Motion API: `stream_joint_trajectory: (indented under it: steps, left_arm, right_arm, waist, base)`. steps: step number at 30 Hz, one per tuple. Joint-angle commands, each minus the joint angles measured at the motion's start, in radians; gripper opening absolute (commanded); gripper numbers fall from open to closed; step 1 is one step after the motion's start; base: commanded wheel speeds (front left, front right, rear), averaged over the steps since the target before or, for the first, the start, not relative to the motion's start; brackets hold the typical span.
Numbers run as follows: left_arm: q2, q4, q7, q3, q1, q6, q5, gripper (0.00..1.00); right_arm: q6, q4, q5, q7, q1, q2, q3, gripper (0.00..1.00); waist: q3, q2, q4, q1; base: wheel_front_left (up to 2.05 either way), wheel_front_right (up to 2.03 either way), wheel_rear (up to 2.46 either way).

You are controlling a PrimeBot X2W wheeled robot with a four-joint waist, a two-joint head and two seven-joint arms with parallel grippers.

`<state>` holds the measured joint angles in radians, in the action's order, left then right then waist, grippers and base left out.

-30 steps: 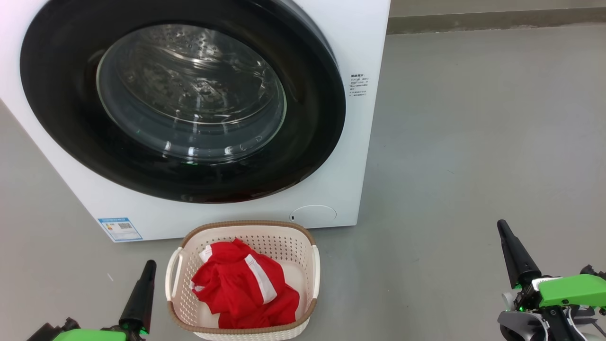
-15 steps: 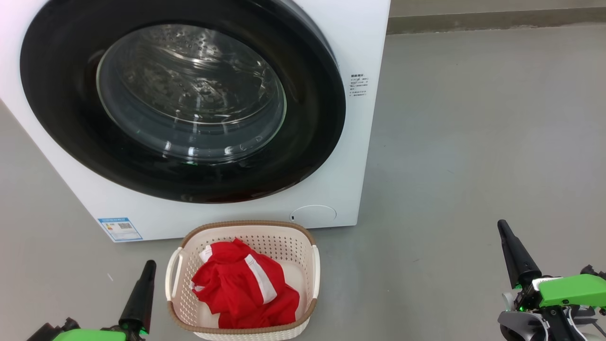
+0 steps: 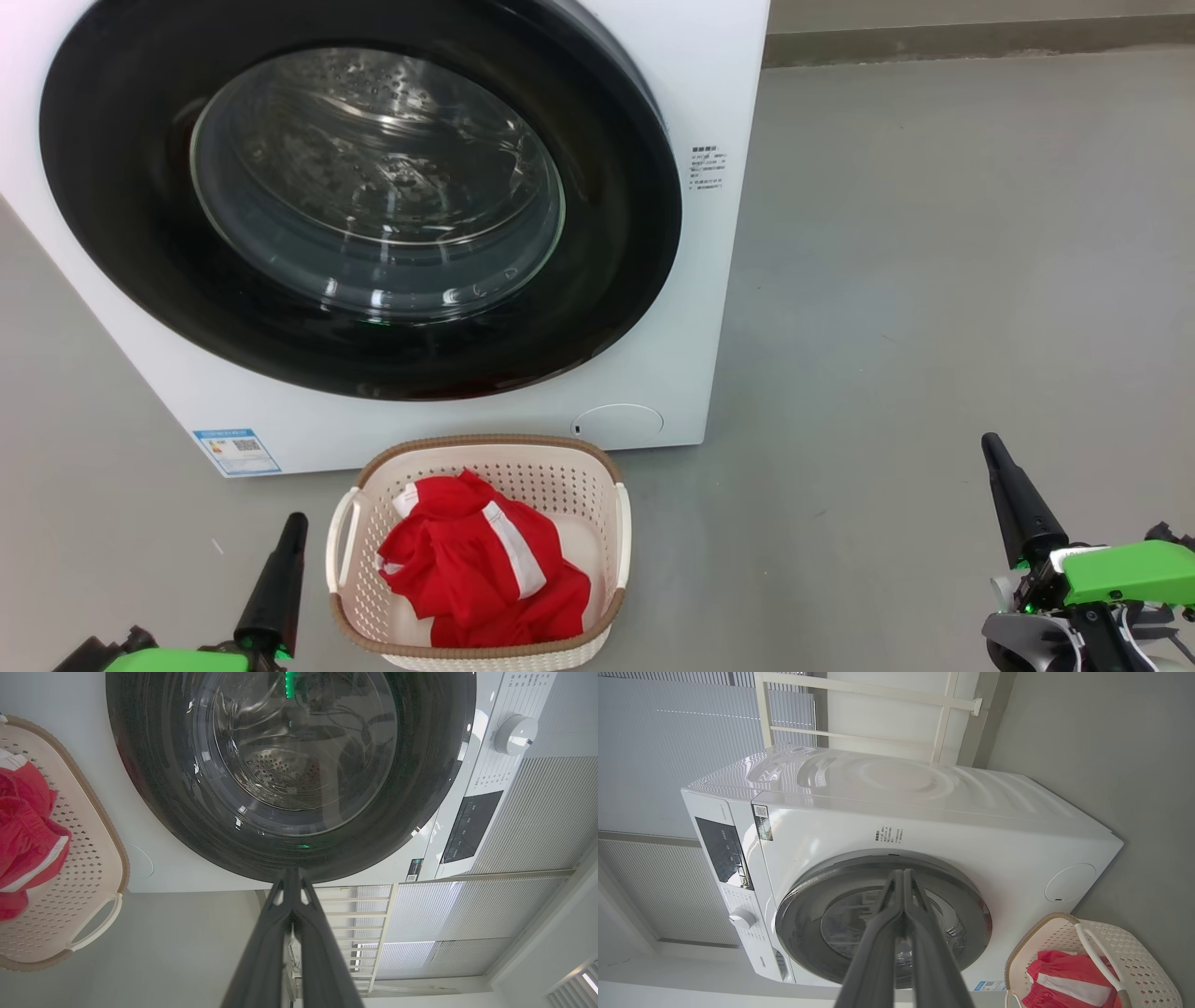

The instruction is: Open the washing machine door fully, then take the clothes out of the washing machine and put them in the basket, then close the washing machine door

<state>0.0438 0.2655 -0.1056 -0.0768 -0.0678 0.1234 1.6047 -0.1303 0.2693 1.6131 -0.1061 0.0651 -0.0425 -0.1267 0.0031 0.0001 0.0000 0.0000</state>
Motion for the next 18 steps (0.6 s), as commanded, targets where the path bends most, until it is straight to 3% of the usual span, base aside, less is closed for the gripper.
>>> stream_joint_trajectory:
  steps: [1, 18]
  left_arm:
    - [0.008, -0.02, -0.007, -0.036, -0.04, 0.007, 0.004, 0.0]
    - [0.007, -0.02, -0.008, -0.037, -0.04, 0.007, 0.004, 0.0]
  right_arm:
    - [0.0, -0.025, -0.003, -0.005, 0.043, -0.01, 0.015, 0.0]
    - [0.0, -0.025, -0.004, -0.006, 0.043, -0.009, 0.014, 0.0]
  waist:
    - [0.0, -0.0001, 0.0, 0.0]
    - [0.0, -0.0001, 0.0, 0.0]
  base:
    - [0.0, 0.0, 0.0]
    - [0.0, 0.0, 0.0]
